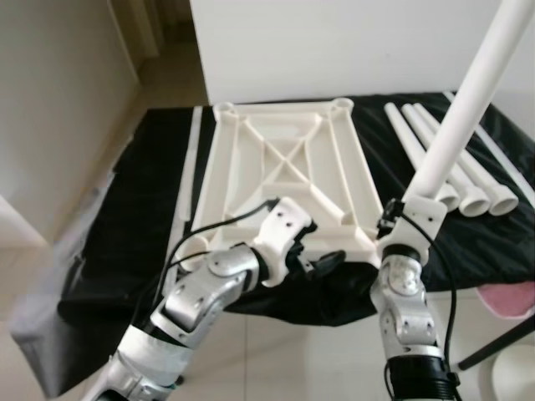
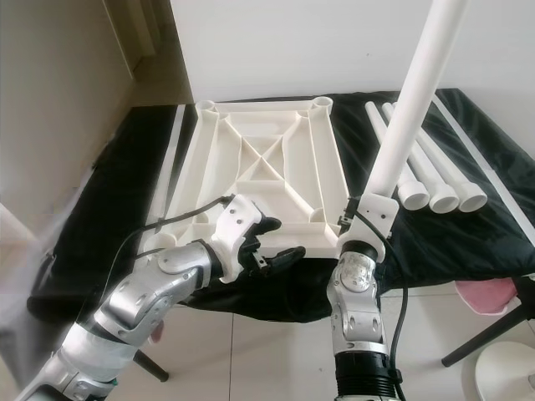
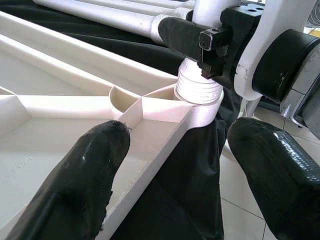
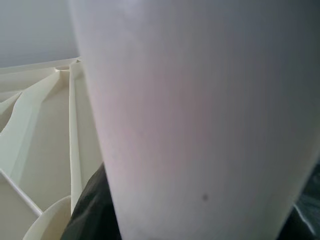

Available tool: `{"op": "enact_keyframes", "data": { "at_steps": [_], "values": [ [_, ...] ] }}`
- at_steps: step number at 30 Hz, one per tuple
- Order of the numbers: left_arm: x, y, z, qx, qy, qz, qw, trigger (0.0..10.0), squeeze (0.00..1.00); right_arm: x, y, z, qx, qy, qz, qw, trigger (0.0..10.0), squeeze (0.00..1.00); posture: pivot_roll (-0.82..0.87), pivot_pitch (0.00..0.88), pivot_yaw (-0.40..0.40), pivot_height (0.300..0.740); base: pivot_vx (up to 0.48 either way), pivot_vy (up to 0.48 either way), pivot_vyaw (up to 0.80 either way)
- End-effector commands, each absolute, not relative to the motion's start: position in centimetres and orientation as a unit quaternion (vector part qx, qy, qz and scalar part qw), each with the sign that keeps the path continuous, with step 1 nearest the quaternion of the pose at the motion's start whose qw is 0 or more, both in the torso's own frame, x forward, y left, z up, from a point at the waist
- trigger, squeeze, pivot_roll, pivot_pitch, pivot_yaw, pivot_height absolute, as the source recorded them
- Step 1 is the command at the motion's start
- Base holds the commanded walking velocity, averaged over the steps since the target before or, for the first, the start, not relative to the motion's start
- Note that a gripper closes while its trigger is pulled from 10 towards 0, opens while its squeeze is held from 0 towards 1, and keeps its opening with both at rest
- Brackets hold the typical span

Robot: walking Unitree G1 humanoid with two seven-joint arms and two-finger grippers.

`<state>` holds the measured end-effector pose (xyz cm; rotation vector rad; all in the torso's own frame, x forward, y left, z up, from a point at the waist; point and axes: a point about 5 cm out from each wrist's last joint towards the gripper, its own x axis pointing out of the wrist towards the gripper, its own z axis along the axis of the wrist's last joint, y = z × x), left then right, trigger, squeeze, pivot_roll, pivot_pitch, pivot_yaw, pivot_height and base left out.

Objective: Building children table

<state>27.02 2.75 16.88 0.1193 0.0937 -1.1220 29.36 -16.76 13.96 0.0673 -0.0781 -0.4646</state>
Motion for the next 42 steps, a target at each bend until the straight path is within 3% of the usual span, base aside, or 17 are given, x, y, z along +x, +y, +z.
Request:
{"op": "enact_keyframes", "data": {
  "at_steps": [1, 2, 3, 10, 11, 12, 13, 14, 17, 21, 23, 29, 34, 40, 41, 42],
  "values": [
    [26.9, 2.9, 16.8, 0.057, 0.051, -0.570, 0.818, 10.0, 0.00, 28.8, -17.0, 12.3, 0.040, -0.009, -0.212, 0.976, 10.0, 0.66, -0.10, 0.000, 0.041, 0.740, 0.000, 0.000, 0.00],
    [26.9, 2.9, 16.8, 0.057, 0.051, -0.570, 0.818, 10.0, 0.00, 28.8, -17.0, 12.3, 0.040, -0.009, -0.212, 0.976, 10.0, 0.66, -0.10, 0.000, 0.041, 0.740, 0.000, 0.000, 0.00],
    [26.9, 2.8, 16.8, 0.057, 0.051, -0.570, 0.818, 10.0, 0.00, 28.9, -16.9, 12.5, 0.044, -0.018, -0.198, 0.979, 10.0, 1.00, -0.10, 0.000, 0.041, 0.740, 0.000, 0.000, 0.00],
    [26.9, 2.8, 16.8, 0.058, 0.050, -0.572, 0.817, 10.0, 0.00, 29.2, -17.2, 13.6, 0.052, -0.063, -0.145, 0.986, 10.0, 1.00, -0.11, 0.000, 0.048, 0.740, 0.000, 0.000, 0.00],
    [26.9, 2.8, 16.8, 0.058, 0.050, -0.572, 0.817, 10.0, 0.00, 29.2, -17.5, 13.7, 0.052, -0.067, -0.134, 0.987, 10.0, 0.93, -0.11, 0.000, 0.052, 0.740, 0.000, 0.000, 0.00],
    [26.9, 2.8, 16.8, 0.058, 0.050, -0.572, 0.817, 10.0, 0.00, 29.2, -17.5, 13.7, 0.052, -0.067, -0.134, 0.987, 10.0, 0.93, -0.11, 0.000, 0.052, 0.740, 0.000, 0.000, 0.00],
    [26.8, 2.8, 16.8, 0.058, 0.049, -0.573, 0.816, 10.0, 0.00, 29.3, -17.7, 13.8, 0.049, -0.071, -0.121, 0.989, 10.0, 0.18, -0.11, 0.000, 0.052, 0.740, 0.000, 0.000, 0.00],
    [26.8, 2.8, 16.8, 0.058, 0.049, -0.574, 0.815, 10.0, 0.00, 29.4, -17.9, 13.8, 0.050, -0.070, -0.102, 0.991, 10.0, 0.00, -0.11, 0.000, 0.054, 0.740, 0.000, 0.000, 0.00],
    [26.8, 2.8, 16.8, 0.058, 0.049, -0.574, 0.815, 10.0, 0.00, 29.4, -17.9, 13.8, 0.050, -0.070, -0.102, 0.991, 10.0, 0.00, -0.11, 0.000, 0.054, 0.740, 0.000, 0.000, 0.00],
    [26.9, 2.7, 16.9, 0.058, 0.049, -0.575, 0.815, 10.0, 0.00, 29.7, -18.6, 13.6, 0.036, -0.068, -0.045, 0.996, 10.0, 0.00, -0.12, 0.000, 0.059, 0.740, 0.000, 0.000, 0.00],
    [27.1, 2.7, 16.9, 0.060, 0.048, -0.575, 0.814, 10.0, 0.00, 30.2, -19.7, 13.6, -0.004, -0.066, 0.030, 0.997, 10.0, 0.00, -0.12, 0.000, 0.061, 0.740, 0.000, 0.000, 0.00],
    [27.1, 2.7, 17.0, 0.061, 0.047, -0.576, 0.814, 10.0, 0.00, 30.6, -20.4, 13.7, -0.024, -0.061, 0.089, 0.994, 10.0, 0.00, -0.12, 0.000, 0.064, 0.740, 0.000, 0.000, 0.00],
    [27.2, 2.7, 17.0, 0.068, 0.046, -0.578, 0.812, 10.0, 0.00, 31.5, -20.1, 13.6, -0.065, -0.024, 0.222, 0.973, 10.0, 0.00, -0.11, 0.000, 0.066, 0.740, 0.000, 0.000, 0.00],
    [26.9, 2.4, 17.0, 0.072, 0.045, -0.582, 0.809, 10.0, 0.00, 32.3, -20.0, 14.1, -0.095, -0.021, 0.282, 0.955, 10.0, 0.00, -0.11, 0.000, 0.066, 0.740, 0.000, 0.000, 0.00],
    [26.9, 2.3, 17.0, 0.072, 0.045, -0.583, 0.808, 10.0, 0.00, 32.5, -20.0, 14.3, -0.101, -0.020, 0.289, 0.952, 9.6, 0.00, -0.10, 0.000, 0.068, 0.740, 0.000, 0.000, 0.00],
    [26.8, 2.3, 17.0, 0.072, 0.044, -0.584, 0.807, 10.0, 0.00, 32.7, -20.0, 14.4, -0.105, -0.019, 0.295, 0.949, 7.5, 0.00, -0.10, 0.000, 0.067, 0.740, 0.000, 0.000, 0.00]
  ]
}}
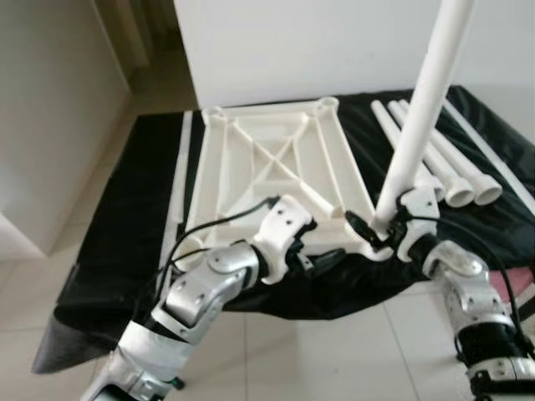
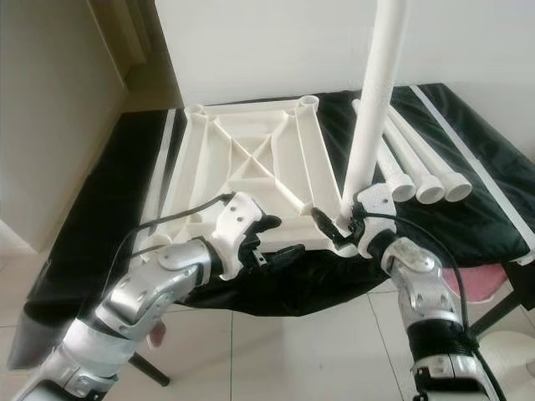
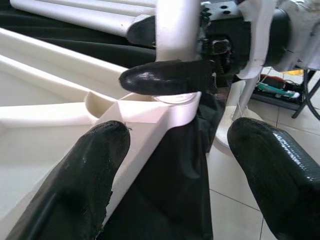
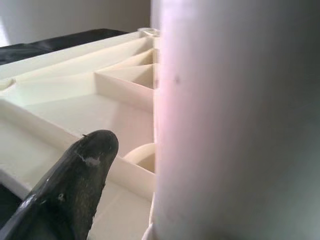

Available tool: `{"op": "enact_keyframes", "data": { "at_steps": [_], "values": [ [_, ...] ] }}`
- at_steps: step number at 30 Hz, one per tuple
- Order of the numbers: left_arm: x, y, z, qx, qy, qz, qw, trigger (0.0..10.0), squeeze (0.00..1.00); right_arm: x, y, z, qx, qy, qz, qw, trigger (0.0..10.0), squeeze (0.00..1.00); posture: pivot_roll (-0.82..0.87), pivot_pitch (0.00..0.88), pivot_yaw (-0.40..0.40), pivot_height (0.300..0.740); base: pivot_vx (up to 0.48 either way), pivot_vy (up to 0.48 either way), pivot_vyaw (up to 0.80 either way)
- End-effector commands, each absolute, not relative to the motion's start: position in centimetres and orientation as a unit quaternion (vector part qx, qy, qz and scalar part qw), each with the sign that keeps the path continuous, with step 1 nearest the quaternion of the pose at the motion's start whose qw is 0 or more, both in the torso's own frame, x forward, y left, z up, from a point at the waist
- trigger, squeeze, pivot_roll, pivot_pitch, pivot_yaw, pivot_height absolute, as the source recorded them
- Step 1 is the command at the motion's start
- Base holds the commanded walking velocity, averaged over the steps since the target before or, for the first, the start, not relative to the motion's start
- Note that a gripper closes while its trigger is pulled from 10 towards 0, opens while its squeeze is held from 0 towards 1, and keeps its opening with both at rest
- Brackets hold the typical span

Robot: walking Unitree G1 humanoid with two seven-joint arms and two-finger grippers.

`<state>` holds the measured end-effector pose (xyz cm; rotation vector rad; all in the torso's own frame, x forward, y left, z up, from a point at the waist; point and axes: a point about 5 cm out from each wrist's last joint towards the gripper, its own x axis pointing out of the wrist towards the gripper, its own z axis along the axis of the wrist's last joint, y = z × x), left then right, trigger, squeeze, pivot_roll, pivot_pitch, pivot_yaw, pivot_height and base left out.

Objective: Building children table

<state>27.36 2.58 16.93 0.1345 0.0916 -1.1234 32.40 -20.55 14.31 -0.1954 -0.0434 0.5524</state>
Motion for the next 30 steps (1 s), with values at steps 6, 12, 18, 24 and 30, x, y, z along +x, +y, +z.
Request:
{"op": "enact_keyframes", "data": {
  "at_steps": [6, 12, 18, 24, 30],
  "values": [
    [26.9, 2.2, 17.2, 0.073, 0.043, -0.585, 0.807, 10.0, 0.00, 33.0, -20.5, 14.5, -0.116, -0.013, 0.310, 0.943, 1.9, 0.00, -0.10, 0.000, 0.067, 0.740, 0.000, 0.000, 0.00],
    [27.0, 2.3, 17.3, 0.073, 0.042, -0.582, 0.808, 10.0, 0.00, 32.6, -21.2, 13.4, -0.120, 0.011, 0.311, 0.943, 0.0, 0.00, -0.10, 0.000, 0.068, 0.740, 0.000, 0.000, 0.00],
    [26.9, 2.3, 17.3, 0.072, 0.041, -0.584, 0.807, 10.0, 0.00, 32.2, -21.2, 12.4, -0.103, 0.018, 0.301, 0.948, 0.0, 0.00, -0.11, 0.000, 0.071, 0.740, 0.000, 0.000, 0.00],
    [26.8, 2.3, 17.2, 0.072, 0.041, -0.586, 0.806, 10.0, 0.00, 31.9, -21.0, 12.0, -0.084, 0.014, 0.277, 0.957, 10.0, 0.00, -0.11, 0.000, 0.073, 0.740, 0.000, 0.000, 0.00],
    [26.7, 2.2, 17.1, 0.071, 0.043, -0.589, 0.804, 10.0, 0.00, 32.0, -21.5, 11.1, -0.086, 0.036, 0.185, 0.978, 10.0, 0.00, -0.12, 0.000, 0.069, 0.740, 0.000, 0.000, 0.00]
  ]
}}
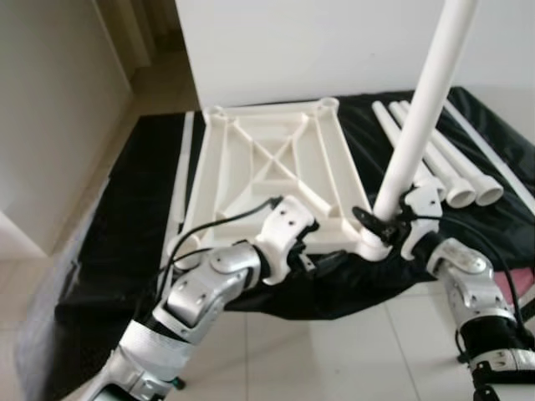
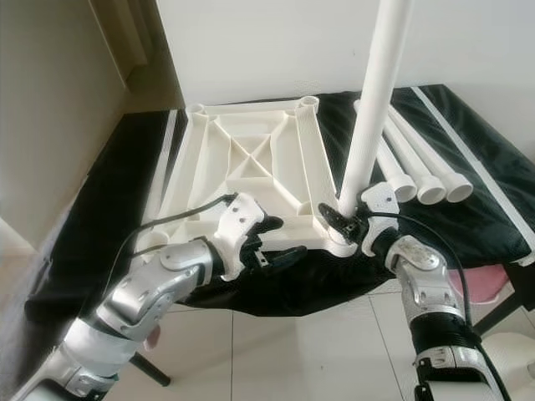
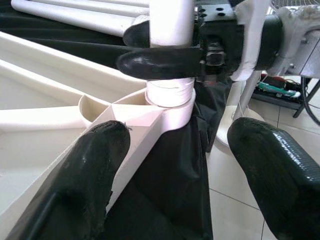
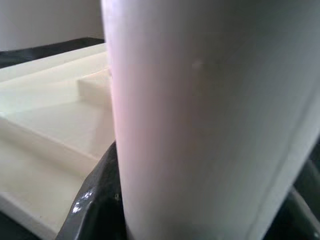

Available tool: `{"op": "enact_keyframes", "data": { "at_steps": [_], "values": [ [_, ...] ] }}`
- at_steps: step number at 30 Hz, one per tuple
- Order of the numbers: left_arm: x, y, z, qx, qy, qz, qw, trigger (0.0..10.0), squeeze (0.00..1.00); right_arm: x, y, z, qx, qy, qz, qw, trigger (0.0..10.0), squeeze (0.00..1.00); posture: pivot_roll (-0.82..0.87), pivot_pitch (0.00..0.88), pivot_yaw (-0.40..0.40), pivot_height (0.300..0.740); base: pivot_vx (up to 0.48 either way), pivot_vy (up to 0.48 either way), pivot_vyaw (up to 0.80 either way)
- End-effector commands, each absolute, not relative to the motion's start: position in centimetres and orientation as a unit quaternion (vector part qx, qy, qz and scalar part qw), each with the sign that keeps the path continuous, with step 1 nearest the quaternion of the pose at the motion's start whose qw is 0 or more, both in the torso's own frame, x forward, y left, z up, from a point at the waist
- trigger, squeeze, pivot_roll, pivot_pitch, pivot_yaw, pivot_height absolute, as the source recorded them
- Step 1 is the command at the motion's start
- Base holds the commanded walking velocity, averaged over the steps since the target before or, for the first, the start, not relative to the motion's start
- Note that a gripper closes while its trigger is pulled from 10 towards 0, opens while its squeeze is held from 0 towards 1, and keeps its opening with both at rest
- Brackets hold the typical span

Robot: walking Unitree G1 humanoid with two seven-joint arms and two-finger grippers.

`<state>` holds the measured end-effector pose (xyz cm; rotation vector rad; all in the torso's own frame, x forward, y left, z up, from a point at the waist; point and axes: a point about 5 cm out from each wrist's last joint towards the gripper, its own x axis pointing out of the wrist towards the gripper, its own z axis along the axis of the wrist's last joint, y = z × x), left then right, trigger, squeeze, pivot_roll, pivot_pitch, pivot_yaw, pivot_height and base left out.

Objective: Building children table

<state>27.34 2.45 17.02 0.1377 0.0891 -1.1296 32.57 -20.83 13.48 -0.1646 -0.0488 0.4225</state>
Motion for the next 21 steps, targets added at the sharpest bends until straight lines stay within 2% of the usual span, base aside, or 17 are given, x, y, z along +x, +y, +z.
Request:
{"op": "enact_keyframes", "data": {
  "at_steps": [1, 12, 14, 16, 17, 18, 20, 21],
  "values": [
    [26.7, 2.2, 17.1, 0.070, 0.044, -0.589, 0.804, 10.0, 0.00, 32.0, -21.5, 11.0, -0.084, 0.039, 0.165, 0.982, 10.0, 0.00, -0.12, 0.000, 0.070, 0.740, 0.000, 0.000, 0.00],
    [26.7, 2.2, 16.9, 0.070, 0.046, -0.589, 0.804, 10.0, 0.00, 32.0, -20.6, 10.9, -0.040, 0.047, 0.073, 0.995, 10.0, 0.00, -0.12, 0.000, 0.067, 0.740, 0.000, 0.000, 0.00],
    [26.7, 2.1, 16.8, 0.069, 0.047, -0.590, 0.803, 10.0, 0.00, 32.0, -19.8, 10.8, -0.019, 0.048, 0.011, 0.999, 10.0, 0.00, -0.12, 0.000, 0.064, 0.740, 0.000, 0.000, 0.00],
    [26.7, 2.1, 16.8, 0.069, 0.047, -0.590, 0.803, 10.0, 0.00, 32.0, -19.8, 10.8, -0.019, 0.048, 0.011, 0.999, 10.0, 0.00, -0.12, 0.000, 0.064, 0.740, 0.000, 0.000, 0.00],
    [26.6, 2.1, 16.8, 0.069, 0.048, -0.590, 0.803, 10.0, 0.00, 31.8, -19.3, 10.9, -0.007, 0.042, -0.031, 0.999, 10.0, 0.00, -0.12, 0.000, 0.064, 0.740, 0.000, 0.000, 0.00],
    [26.6, 2.1, 16.8, 0.069, 0.048, -0.590, 0.803, 10.0, 0.00, 31.8, -19.3, 10.9, -0.007, 0.042, -0.031, 0.999, 10.0, 0.00, -0.12, 0.000, 0.064, 0.740, 0.000, 0.000, 0.00],
    [26.6, 2.1, 16.7, 0.069, 0.048, -0.591, 0.802, 10.0, 0.00, 31.5, -18.7, 11.1, 0.020, 0.033, -0.119, 0.992, 10.0, 0.00, -0.12, 0.000, 0.064, 0.740, 0.000, 0.000, 0.00],
    [26.6, 2.1, 16.7, 0.069, 0.048, -0.591, 0.802, 10.0, 0.00, 31.5, -18.7, 11.1, 0.020, 0.033, -0.119, 0.992, 10.0, 0.00, -0.12, 0.000, 0.064, 0.740, 0.000, 0.000, 0.00]
  ]
}}
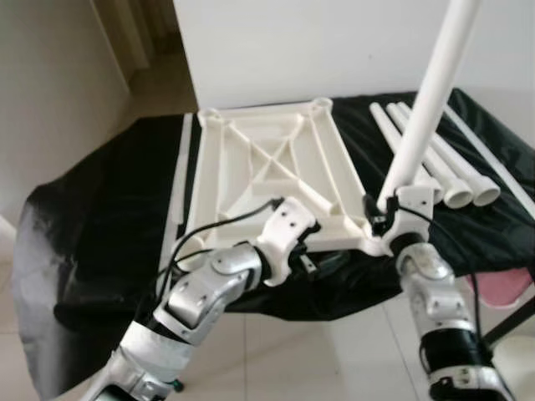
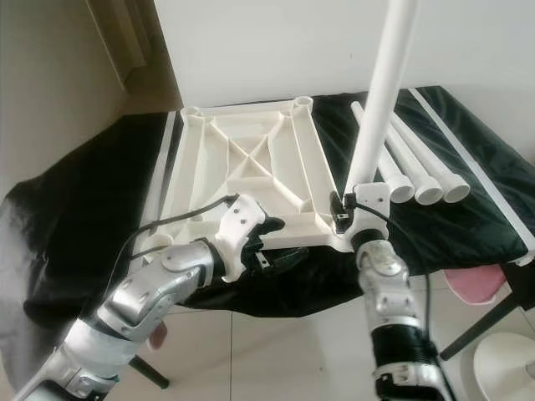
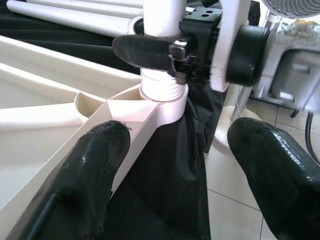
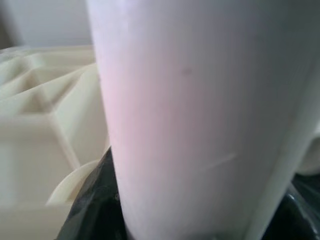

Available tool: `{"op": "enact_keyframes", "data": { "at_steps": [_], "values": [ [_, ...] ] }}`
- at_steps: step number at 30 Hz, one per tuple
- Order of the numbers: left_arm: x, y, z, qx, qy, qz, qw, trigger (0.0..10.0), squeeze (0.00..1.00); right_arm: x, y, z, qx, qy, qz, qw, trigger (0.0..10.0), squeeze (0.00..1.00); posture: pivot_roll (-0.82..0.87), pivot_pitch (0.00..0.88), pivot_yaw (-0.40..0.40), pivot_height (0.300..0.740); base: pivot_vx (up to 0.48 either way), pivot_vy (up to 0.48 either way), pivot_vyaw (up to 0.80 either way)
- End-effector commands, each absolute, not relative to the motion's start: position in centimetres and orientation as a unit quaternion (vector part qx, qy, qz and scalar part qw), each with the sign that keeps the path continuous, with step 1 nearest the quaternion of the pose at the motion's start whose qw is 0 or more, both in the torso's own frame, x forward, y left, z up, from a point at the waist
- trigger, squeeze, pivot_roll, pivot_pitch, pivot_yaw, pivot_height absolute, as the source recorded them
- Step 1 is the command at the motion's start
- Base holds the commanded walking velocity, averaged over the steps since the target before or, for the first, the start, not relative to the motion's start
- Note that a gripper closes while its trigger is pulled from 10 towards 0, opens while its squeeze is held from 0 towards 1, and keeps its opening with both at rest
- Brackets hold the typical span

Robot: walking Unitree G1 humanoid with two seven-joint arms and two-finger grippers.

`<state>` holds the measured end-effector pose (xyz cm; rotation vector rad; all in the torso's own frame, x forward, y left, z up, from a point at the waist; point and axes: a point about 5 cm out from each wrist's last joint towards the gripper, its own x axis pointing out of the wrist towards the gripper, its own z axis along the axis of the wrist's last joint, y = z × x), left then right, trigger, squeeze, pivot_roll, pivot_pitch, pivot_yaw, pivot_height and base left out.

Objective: Building children table

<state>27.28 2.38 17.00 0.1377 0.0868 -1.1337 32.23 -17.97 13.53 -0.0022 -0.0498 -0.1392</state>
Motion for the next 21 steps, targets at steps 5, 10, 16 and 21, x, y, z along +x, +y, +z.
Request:
{"op": "enact_keyframes", "data": {
  "at_steps": [5, 10, 16, 21],
  "values": [
    [26.5, 2.1, 16.8, 0.069, 0.047, -0.592, 0.802, 10.0, 0.00, 31.5, -18.1, 11.6, 0.043, 0.021, -0.172, 0.984, 10.0, 0.00, -0.12, 0.000, 0.056, 0.740, 0.000, 0.000, 0.00],
    [26.4, 1.9, 16.9, 0.067, 0.046, -0.592, 0.802, 10.0, 0.00, 31.4, -16.6, 12.2, 0.070, 0.011, -0.227, 0.971, 10.0, 0.00, -0.11, 0.000, 0.053, 0.740, 0.000, 0.000, 0.00],
    [26.3, 2.0, 16.8, 0.067, 0.046, -0.591, 0.803, 10.0, 0.00, 31.5, -15.8, 12.8, 0.065, -0.001, -0.203, 0.977, 10.0, 0.00, -0.10, 0.000, 0.045, 0.740, 0.000, 0.000, 0.00],
    [26.4, 2.0, 16.8, 0.067, 0.046, -0.589, 0.804, 10.0, 0.00, 31.5, -15.7, 12.9, 0.064, 0.002, -0.205, 0.977, 10.0, 0.00, -0.10, 0.000, 0.045, 0.740, 0.000, 0.000, 0.00]
  ]
}}
